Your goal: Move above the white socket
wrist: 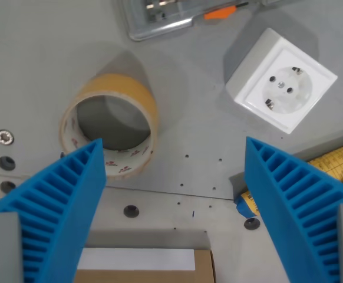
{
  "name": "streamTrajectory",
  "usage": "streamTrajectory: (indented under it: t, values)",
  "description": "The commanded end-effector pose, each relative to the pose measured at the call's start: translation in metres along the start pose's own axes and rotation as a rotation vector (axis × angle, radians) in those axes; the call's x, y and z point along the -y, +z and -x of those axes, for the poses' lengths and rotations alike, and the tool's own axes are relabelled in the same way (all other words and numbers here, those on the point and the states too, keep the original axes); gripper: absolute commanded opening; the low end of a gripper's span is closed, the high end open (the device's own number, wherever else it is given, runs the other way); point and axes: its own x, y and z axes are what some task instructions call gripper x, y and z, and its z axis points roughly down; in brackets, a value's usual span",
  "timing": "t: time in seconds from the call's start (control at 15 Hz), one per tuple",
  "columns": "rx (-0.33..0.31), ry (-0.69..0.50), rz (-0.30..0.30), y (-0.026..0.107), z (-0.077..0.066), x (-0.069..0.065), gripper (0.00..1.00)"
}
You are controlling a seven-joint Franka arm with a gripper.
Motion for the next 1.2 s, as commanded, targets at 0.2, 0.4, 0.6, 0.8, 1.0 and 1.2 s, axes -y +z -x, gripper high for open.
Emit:
streamTrajectory:
  t: [0.2,0.4,0.6,0.8,1.0,1.2]
  values:
    - [-0.063,0.2,0.016,0.015,0.001,-0.013,1.0]
    - [-0.076,0.258,0.016,0.023,0.003,-0.021,1.0]
    - [-0.089,0.316,0.016,0.031,0.005,-0.029,1.0]
    - [-0.095,0.373,0.013,0.039,0.006,-0.036,1.0]
    - [-0.09,0.423,0.008,0.047,0.006,-0.045,1.0]
    - [-0.086,0.467,0.006,0.056,0.006,-0.055,1.0]
